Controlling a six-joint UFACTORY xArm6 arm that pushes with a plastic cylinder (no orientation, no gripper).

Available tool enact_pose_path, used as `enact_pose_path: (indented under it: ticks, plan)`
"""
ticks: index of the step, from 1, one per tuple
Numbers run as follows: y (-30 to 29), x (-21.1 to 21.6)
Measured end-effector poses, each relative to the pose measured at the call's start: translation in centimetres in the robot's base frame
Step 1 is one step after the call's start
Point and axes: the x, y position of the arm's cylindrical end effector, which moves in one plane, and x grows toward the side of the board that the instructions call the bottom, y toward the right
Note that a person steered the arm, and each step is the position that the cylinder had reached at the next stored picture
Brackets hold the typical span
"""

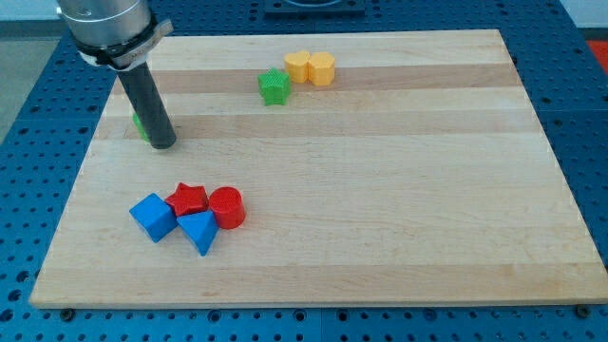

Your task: Move the green star into the green circle

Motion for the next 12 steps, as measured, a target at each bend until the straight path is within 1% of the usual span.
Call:
enact_pose_path:
  ticks: [1,2,4,5,6,7,8,10,11,12]
  plan:
    - [0.1,0.0]
    - [6.2,-0.1]
    - [24.7,-0.1]
    - [29.0,-0.2]
    - [29.0,-1.6]
    - [29.0,-12.9]
    - [29.0,-21.1]
    - [27.8,-20.9]
    - [26.2,-19.7]
    - [26.1,-19.3]
